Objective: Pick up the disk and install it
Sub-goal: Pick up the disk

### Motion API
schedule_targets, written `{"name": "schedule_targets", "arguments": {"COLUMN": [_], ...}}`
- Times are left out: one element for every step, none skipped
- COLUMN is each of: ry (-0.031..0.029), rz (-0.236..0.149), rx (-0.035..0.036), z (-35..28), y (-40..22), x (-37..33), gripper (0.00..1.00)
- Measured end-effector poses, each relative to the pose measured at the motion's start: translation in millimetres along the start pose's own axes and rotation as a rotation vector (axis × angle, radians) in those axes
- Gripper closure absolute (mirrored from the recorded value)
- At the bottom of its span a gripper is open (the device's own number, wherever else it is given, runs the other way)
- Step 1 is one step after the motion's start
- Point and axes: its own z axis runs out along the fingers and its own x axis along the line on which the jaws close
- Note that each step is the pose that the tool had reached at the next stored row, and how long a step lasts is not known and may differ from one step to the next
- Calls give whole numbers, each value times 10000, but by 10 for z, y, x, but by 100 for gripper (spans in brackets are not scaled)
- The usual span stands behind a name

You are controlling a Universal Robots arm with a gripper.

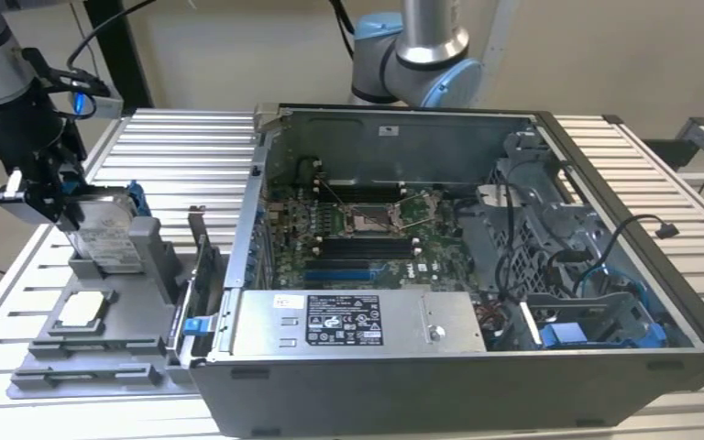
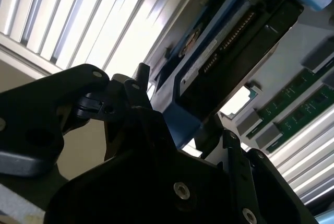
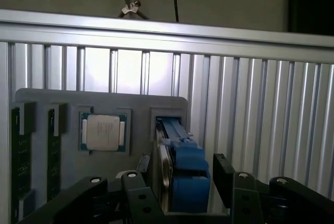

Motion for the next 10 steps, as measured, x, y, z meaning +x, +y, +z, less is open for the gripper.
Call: {"name": "schedule_targets", "arguments": {"ry": [1, 1, 0, 0, 0, 1, 1, 2, 1, 0], "rz": [0, 0, 0, -1, 0, 0, 0, 1, 0, 0], "rx": [-1, -2, -1, 0, 0, -1, -3, -3, -1, -1], "z": [3, 7, 11, 17, 22, 25, 28, 30, 34, 36], "y": [0, 0, 0, 0, 0, 0, 0, 0, 0, 0], "x": [0, 1, 1, 2, 2, 3, 3, 3, 3, 4], "gripper": [0, 0, 0, 0, 0, 0, 0, 0, 0, 0]}}
